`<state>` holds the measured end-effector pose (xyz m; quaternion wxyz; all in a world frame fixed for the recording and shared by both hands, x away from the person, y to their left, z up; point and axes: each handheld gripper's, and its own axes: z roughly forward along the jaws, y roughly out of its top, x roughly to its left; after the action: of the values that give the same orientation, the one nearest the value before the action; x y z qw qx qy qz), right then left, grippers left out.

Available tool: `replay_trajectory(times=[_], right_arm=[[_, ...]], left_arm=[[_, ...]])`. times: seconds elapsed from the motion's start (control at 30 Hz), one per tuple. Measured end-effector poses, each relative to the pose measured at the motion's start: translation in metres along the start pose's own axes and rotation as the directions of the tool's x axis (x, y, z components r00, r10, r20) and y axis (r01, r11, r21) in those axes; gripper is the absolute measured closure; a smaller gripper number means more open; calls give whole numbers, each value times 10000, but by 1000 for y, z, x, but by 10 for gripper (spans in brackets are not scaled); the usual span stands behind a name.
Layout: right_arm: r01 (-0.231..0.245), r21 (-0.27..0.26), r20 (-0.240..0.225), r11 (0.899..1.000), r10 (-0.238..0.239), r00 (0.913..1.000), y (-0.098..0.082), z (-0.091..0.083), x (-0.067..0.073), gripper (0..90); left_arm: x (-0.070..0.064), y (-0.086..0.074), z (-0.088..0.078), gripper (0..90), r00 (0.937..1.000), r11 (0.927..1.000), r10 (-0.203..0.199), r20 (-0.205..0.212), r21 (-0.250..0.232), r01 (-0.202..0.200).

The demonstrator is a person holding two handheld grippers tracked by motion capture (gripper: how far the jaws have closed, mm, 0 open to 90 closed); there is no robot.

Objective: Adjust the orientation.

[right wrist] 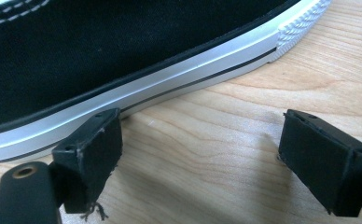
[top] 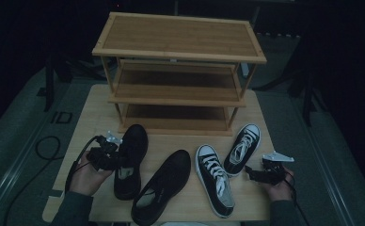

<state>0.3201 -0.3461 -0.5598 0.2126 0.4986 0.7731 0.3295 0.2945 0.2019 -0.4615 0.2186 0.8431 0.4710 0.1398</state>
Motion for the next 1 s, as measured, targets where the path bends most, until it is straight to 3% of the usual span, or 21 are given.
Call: replay_trajectory(times=[0.17, 0.47, 0.63, 0.7, 0.73, 0.77, 1.0], right_arm=[[-2, 1, -1, 10000, 2, 10000, 0, 0, 0, 132], [-3, 1, -1, 10000, 3, 10000, 0, 0, 0, 132], [-3, 1, -1, 10000, 3, 10000, 0, 0, 0, 132], [-3, 1, 1, 10000, 3, 10000, 0, 0, 0, 132], [-3, 1, 1, 10000, 3, 10000, 0, 0, 0, 132], [-2, 1, -1, 10000, 2, 10000, 0, 0, 0, 132], [-2, 1, 0, 10000, 2, 10000, 0, 0, 0, 132]], left_arm=[[5, 1, 2, 789, 9994, 9994, -352, -6, 50, 352], [15, 8, 13, 793, 9952, 9954, -959, 198, 85, 958], [19, 9, 17, 857, 9891, 9890, -1439, 314, -308, 1449], [23, 8, 18, 867, 9829, 9828, -1763, 540, -462, 1788], [23, 8, 18, 868, 9829, 9828, -1763, 540, -462, 1788], [25, 7, 18, 869, 9776, 9771, -2003, 643, -599, 2042], [27, 10, 18, 871, 9755, 9730, -2112, 613, -815, 2158]])
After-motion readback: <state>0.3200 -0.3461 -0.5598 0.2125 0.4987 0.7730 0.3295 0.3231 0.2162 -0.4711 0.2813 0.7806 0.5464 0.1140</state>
